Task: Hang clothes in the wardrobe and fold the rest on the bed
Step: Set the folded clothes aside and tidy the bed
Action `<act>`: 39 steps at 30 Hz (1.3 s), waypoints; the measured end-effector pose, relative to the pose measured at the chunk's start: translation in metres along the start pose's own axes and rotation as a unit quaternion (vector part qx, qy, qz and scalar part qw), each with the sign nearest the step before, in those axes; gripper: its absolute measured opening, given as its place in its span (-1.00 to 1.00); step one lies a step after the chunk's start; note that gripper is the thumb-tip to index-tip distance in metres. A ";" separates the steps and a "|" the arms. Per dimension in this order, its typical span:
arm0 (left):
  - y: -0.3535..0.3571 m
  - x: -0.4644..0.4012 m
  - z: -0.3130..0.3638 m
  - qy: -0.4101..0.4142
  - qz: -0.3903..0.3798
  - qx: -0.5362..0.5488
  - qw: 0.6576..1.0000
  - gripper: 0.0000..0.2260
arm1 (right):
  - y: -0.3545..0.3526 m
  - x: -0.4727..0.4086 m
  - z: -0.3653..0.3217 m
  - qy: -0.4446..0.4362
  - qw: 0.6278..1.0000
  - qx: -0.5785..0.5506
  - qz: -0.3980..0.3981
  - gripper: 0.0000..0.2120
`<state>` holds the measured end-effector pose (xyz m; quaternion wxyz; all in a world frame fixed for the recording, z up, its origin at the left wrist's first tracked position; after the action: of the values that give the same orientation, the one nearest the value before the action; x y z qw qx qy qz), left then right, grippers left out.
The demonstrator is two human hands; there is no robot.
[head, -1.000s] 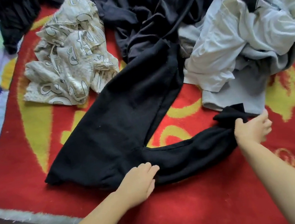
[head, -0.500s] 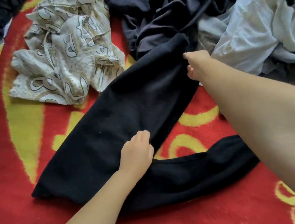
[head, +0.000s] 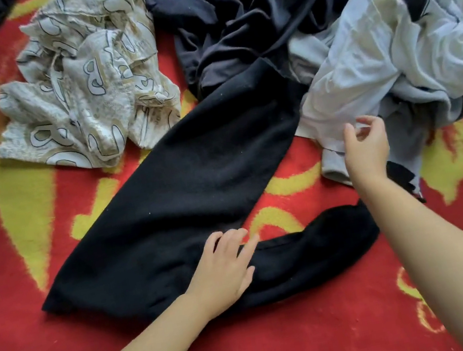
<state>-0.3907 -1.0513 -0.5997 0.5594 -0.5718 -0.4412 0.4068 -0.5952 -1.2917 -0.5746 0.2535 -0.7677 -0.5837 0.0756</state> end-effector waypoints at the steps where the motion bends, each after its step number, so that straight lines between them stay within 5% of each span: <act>1: -0.002 0.009 0.017 0.044 0.001 0.001 0.999 -0.50 | -0.026 0.007 0.013 0.006 0.999 0.020 0.035 -0.66; 4: 0.001 0.037 0.056 0.098 -0.048 0.015 0.994 -0.43 | -0.092 0.028 0.069 0.097 0.986 0.108 0.081 -0.48; 8: 0.024 0.063 0.050 0.028 -0.206 -0.036 0.978 -0.24 | -0.089 0.057 0.125 0.297 0.955 -0.020 -0.003 -0.27; 12: 0.026 0.064 0.050 -0.021 -0.217 -0.023 0.976 -0.25 | -0.081 0.069 0.141 0.427 0.900 -0.086 0.022 -0.44; 14: 0.022 0.063 0.042 -0.042 -0.212 0.004 0.976 -0.26 | -0.077 0.067 0.134 0.435 0.894 -0.107 -0.017 -0.65; 17: 0.017 0.069 0.021 -0.118 -0.230 0.131 0.957 -0.46 | -0.076 0.047 0.088 0.309 0.947 -0.053 -0.065 -0.80; 22: 0.006 0.079 -0.030 -0.253 -0.246 0.441 0.825 -0.66 | -0.033 0.021 -0.029 0.170 0.976 -0.053 -0.126 -0.82; 26: -0.011 0.082 -0.060 -0.236 -0.294 0.655 0.655 -0.60 | 0.048 0.006 -0.092 0.204 0.959 -0.169 -0.098 -0.95; 30: 0.000 0.079 -0.100 -0.321 -0.221 0.742 0.545 -0.64 | 0.131 0.024 -0.096 0.233 0.932 -0.237 -0.144 -0.61; 32: 0.014 0.079 -0.127 -0.423 -0.156 0.683 0.575 -0.64 | 0.152 0.049 -0.087 0.164 0.959 -0.075 -0.220 -0.42; 34: 0.020 0.080 -0.149 -0.494 -0.123 0.541 0.669 -0.65 | 0.161 0.085 -0.073 0.006 0.947 0.126 -0.295 -0.33; 37: 0.027 0.071 -0.155 -0.445 -0.157 0.406 0.783 -0.64 | 0.163 0.157 -0.048 -0.202 0.831 0.353 -0.380 -0.36; 39: 0.026 0.070 -0.160 -0.376 -0.164 0.345 0.844 -0.58 | 0.159 0.194 -0.034 -0.264 0.775 0.413 -0.398 -0.40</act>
<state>-0.2165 -1.0290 -0.6163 0.5703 -0.0643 -0.5360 0.6191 -0.3849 -1.1511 -0.5863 0.3893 -0.2381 -0.7942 0.4012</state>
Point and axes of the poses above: each hand's wrist, its own x-axis away from the middle knuckle, its own y-axis out of the palm, z = x × y, the point moved 7 cm from there along -x, towards the middle knuckle, and after that the axes turned 15 degrees about -x, right-handed, at the moved point
